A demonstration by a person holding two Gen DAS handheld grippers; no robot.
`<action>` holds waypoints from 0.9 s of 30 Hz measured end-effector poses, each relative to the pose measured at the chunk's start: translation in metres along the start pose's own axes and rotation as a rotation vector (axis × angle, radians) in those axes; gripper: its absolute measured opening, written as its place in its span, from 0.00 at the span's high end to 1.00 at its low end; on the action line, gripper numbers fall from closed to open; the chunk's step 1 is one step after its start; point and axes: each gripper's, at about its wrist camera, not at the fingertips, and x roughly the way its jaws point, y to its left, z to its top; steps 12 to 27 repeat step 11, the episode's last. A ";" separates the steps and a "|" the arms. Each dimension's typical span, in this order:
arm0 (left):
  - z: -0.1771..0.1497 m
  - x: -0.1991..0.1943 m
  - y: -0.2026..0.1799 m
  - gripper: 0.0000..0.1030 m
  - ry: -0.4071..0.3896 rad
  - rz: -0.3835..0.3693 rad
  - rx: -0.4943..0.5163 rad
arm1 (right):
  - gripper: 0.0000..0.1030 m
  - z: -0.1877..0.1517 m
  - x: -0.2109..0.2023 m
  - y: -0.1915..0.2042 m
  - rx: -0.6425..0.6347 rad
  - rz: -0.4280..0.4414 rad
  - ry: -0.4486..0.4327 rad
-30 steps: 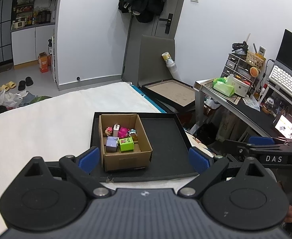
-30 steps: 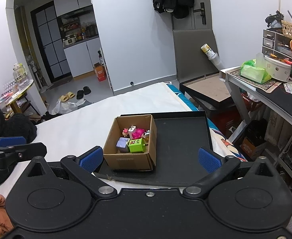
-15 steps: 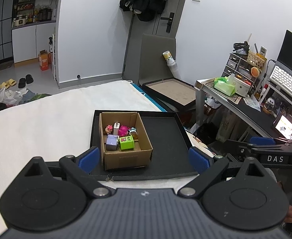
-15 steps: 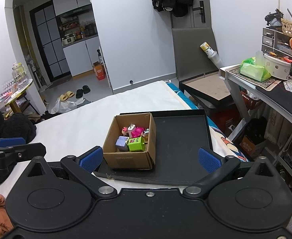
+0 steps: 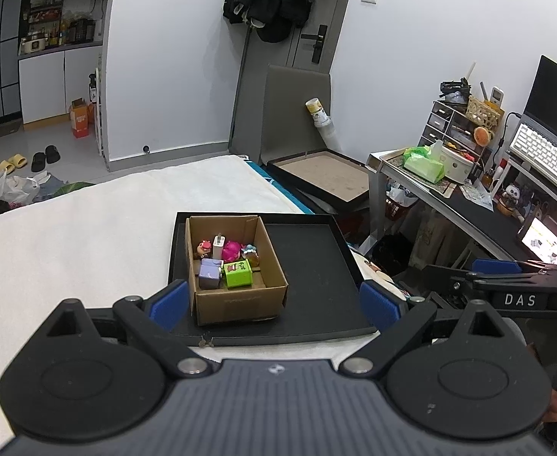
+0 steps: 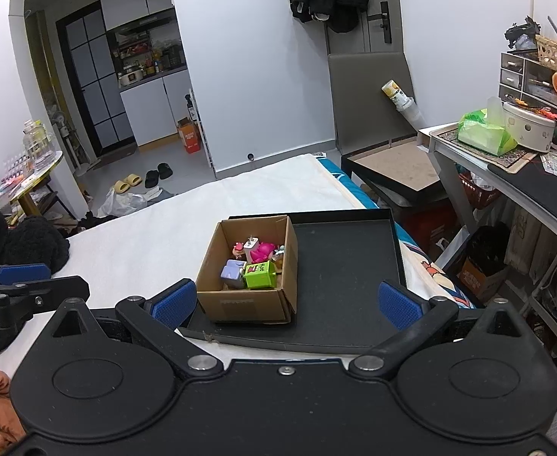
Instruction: Organize rigid objects
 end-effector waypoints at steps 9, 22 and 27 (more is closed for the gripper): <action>0.000 0.001 0.002 0.07 0.004 0.004 -0.008 | 0.00 0.000 0.000 0.000 0.003 0.000 -0.003; -0.001 0.000 0.004 0.07 0.001 0.010 -0.014 | 0.00 -0.001 0.001 0.001 0.006 0.001 -0.002; -0.001 0.000 0.004 0.07 0.001 0.010 -0.014 | 0.00 -0.001 0.001 0.001 0.006 0.001 -0.002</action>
